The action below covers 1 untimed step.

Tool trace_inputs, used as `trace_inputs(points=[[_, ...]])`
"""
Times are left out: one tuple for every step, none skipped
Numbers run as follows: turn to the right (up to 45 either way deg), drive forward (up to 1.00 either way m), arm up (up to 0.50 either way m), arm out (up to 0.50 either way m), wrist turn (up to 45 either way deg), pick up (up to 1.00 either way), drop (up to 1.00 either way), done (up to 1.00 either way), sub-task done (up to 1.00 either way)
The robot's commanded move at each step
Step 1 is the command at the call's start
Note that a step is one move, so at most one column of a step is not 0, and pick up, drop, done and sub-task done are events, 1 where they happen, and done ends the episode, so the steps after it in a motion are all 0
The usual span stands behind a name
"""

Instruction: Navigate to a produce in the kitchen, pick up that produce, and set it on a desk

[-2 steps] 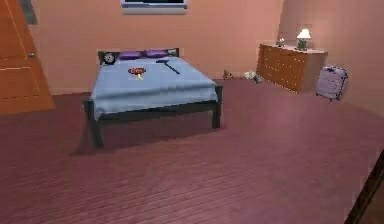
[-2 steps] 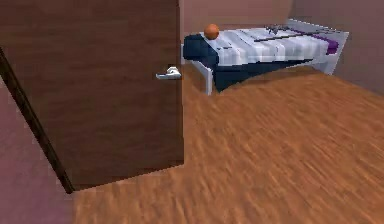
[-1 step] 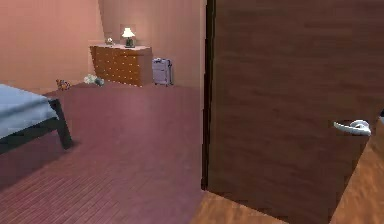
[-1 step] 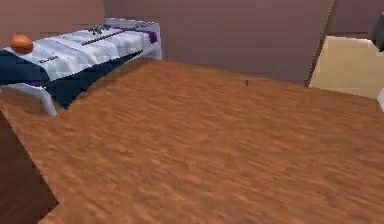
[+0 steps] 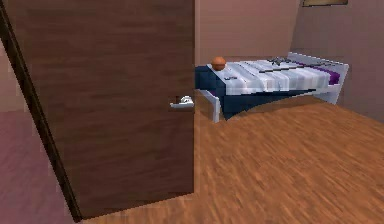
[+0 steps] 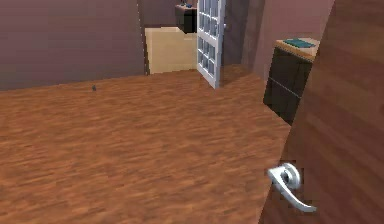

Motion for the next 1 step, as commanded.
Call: trace_inputs(points=[[0.0,0.15,0.00,0.00,0.0,0.00,0.00,0.00,0.00]])
